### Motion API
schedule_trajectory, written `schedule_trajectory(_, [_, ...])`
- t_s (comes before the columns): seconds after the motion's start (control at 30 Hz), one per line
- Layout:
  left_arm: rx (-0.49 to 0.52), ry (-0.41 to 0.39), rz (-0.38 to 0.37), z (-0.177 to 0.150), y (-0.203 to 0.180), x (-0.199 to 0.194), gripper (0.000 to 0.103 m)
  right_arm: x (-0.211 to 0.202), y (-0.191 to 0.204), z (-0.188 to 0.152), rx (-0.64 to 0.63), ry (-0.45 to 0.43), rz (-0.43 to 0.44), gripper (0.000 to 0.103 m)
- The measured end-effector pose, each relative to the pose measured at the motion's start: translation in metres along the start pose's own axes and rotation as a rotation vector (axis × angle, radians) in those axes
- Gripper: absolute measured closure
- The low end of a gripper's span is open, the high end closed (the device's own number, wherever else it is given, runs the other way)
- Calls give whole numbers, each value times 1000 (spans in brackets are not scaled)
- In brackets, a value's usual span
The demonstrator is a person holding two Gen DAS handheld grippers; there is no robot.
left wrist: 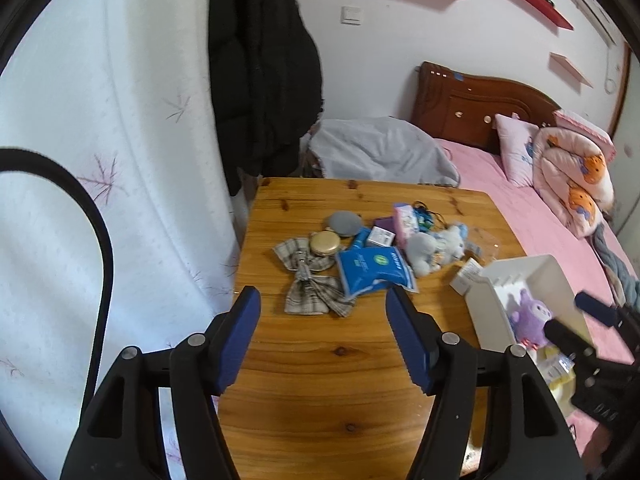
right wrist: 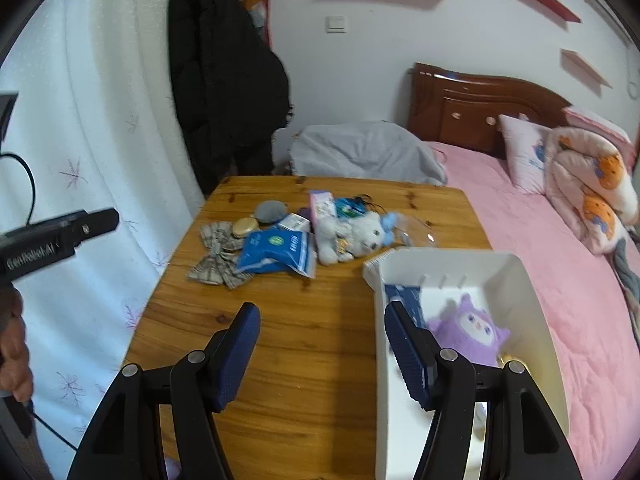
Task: Organize objects
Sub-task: 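Move both tools back over the table toward the remaining items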
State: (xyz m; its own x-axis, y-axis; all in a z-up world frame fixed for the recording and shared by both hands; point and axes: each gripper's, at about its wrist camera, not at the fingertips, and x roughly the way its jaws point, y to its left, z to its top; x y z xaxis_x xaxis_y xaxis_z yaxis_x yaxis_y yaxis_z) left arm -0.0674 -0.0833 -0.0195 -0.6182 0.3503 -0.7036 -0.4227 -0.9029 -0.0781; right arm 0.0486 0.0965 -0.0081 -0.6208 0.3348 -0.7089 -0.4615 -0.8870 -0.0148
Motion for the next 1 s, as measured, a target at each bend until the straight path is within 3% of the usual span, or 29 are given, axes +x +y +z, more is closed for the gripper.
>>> schedule_trajectory(0.2, [-45, 36, 3, 8, 17, 25, 34, 16, 23, 34, -184, -33, 5, 37])
schedule_trajectory(0.43, [-63, 79, -6, 28, 19, 57, 34, 41, 37, 60, -310, -44, 32, 37])
schedule_trajectory(0.8, [-57, 130, -21, 63, 17, 101, 34, 91, 46, 102, -422, 12, 119, 37])
schedule_trajectory(1.0, [-48, 169, -7, 65, 18, 134, 34, 128, 61, 111, -569, 51, 173, 29])
